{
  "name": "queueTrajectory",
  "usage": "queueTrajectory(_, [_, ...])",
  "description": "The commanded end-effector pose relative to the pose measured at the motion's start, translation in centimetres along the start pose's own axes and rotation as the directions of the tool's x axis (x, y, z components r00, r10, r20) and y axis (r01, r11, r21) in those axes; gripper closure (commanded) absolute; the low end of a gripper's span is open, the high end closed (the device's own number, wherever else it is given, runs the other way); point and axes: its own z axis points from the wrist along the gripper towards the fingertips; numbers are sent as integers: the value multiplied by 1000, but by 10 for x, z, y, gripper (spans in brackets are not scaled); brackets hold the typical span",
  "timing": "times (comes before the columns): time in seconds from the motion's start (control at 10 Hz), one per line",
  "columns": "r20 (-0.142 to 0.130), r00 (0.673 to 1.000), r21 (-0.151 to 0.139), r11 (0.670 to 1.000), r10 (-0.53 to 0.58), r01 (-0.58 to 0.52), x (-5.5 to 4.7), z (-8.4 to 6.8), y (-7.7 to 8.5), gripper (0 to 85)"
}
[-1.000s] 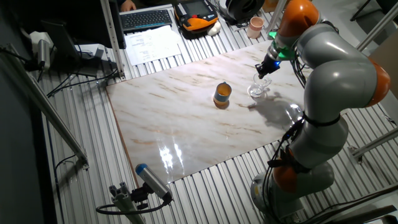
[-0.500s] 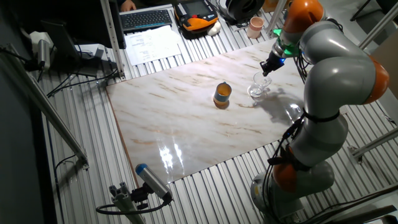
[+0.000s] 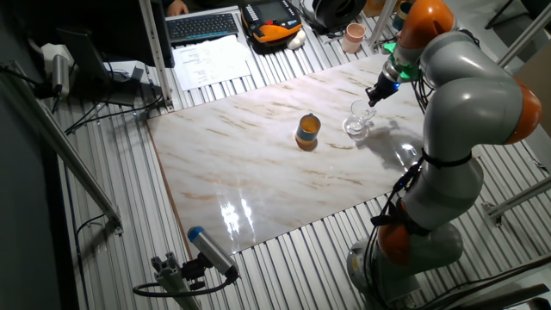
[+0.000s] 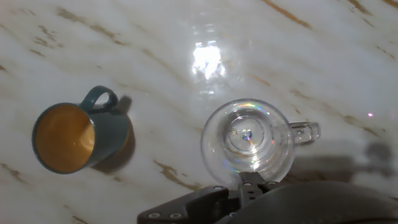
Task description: Pour the water from one cup into another empty cup
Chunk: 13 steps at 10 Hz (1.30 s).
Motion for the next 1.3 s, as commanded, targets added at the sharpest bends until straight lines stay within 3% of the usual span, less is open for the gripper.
queueTrajectory(0.0, [3, 1000, -10, 1000, -4, 5, -1, 2, -6, 850])
queueTrajectory(0.6, [9, 1000, -72, 997, -1, 1, 1, 11, -31, 850])
queueTrajectory(1.2, [2, 1000, -85, 996, 20, -20, -2, 19, -40, 850])
